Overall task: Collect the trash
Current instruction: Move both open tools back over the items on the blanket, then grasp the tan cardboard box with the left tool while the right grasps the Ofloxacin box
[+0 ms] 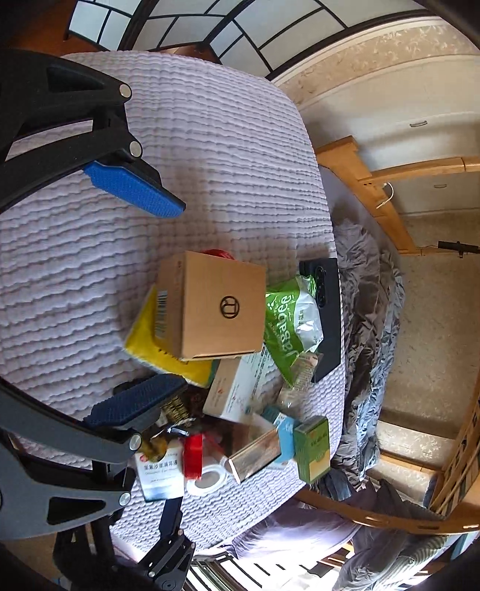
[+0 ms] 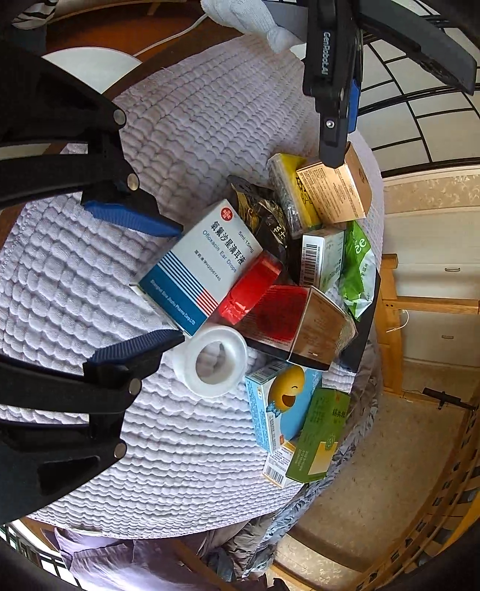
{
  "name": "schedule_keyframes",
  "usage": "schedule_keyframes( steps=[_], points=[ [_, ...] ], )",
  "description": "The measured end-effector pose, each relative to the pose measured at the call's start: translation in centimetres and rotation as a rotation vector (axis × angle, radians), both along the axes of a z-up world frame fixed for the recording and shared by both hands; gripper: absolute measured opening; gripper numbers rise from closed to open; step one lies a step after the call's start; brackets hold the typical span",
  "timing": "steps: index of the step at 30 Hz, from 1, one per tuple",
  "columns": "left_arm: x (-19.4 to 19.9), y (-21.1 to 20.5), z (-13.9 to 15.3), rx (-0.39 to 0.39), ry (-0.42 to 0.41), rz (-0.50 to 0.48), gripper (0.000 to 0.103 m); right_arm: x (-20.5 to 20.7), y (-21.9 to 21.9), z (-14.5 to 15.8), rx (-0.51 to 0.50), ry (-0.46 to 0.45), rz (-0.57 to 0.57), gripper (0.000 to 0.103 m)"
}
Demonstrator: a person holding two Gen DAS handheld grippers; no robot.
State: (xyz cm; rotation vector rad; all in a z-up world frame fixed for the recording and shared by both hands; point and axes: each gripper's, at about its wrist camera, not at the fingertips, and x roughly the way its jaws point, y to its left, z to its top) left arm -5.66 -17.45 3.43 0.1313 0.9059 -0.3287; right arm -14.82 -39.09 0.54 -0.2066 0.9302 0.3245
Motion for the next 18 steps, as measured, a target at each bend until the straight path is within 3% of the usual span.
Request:
schedule_keyframes(
  steps=[2,4,9,12,18],
  points=[
    [0.7,-0.2,-0.2,0.008,0.003,0.0,0.089,0.1,0.0,0.2,-0.004,-0.007,0.008,0.053],
    [1.1,-0.2,-0.3,0.014,0.004,0.001,0.089,0.2,0.0,0.3,-0.009,-0.013,0.017,0.064],
    [2.1,-0.4,-0.7,0.018,0.011,0.001,0.089,0.5,0.2,0.3,-0.001,-0.018,0.044,0.075],
    [2.7,-0.4,-0.9,0.018,0.021,0.001,0.089,1.3,0.3,-0.1,-0.023,-0.017,0.043,0.076],
    [3.3,-0.6,-1.1,0.017,0.028,-0.009,0.089,2.7,0.5,0.0,0.027,-0.005,0.06,0.08]
  ],
)
